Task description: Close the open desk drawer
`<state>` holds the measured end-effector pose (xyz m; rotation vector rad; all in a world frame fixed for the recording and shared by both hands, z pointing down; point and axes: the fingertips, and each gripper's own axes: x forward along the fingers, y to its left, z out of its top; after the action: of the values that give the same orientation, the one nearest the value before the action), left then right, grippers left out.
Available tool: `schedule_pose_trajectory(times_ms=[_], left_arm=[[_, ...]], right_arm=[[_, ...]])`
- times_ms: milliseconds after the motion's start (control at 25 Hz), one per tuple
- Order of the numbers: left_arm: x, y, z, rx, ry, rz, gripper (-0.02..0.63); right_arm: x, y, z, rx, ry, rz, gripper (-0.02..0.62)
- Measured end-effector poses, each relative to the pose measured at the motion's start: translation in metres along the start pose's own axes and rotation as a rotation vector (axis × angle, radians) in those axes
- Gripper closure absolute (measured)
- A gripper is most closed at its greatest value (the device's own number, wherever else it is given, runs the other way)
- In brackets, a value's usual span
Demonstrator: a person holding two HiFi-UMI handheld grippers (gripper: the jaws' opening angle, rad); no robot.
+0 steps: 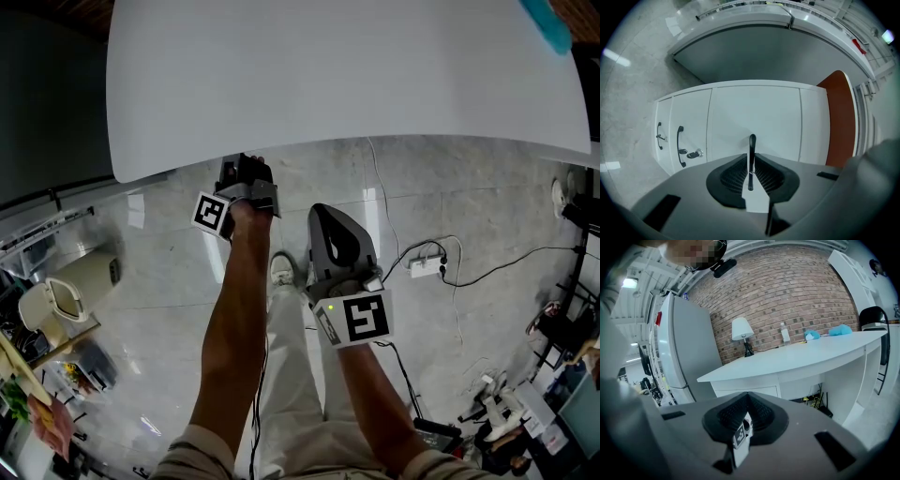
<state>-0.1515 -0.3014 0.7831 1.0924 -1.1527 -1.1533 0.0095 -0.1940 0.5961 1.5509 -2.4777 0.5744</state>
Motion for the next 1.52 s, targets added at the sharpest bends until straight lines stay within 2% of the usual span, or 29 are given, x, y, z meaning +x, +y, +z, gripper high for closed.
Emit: schedule_pose_trajectory(times_ms=[200, 520, 960, 1320, 1520], left_arm=[[-0.016, 0.007, 0.002, -0.019, -0.015, 0.033, 0.572], [-0.034, -0.01, -0.003, 0.011, 0.013, 0.003, 0.598], [-0.06, -0.052, -0.026, 0.021, 0.052, -0.055, 0.6], [-0.082, -0.1, -0.031, 0.015, 0.03, -0.11, 0.601], [-0.091, -0.124, -0.036, 0.066, 0.041, -0.12, 0.601]], right_arm=[[-0.004, 0.003, 0.002, 0.0, -0.006, 0.001, 0.583], [-0.011, 0.011, 0.003, 0.011, -0.012, 0.007, 0.583], [-0.024, 0.014, 0.016, -0.002, -0.045, 0.004, 0.583], [-0.039, 0.024, 0.034, -0.004, -0.073, 0.007, 0.583], [-0.044, 0.028, 0.046, -0.006, -0.09, 0.008, 0.583]])
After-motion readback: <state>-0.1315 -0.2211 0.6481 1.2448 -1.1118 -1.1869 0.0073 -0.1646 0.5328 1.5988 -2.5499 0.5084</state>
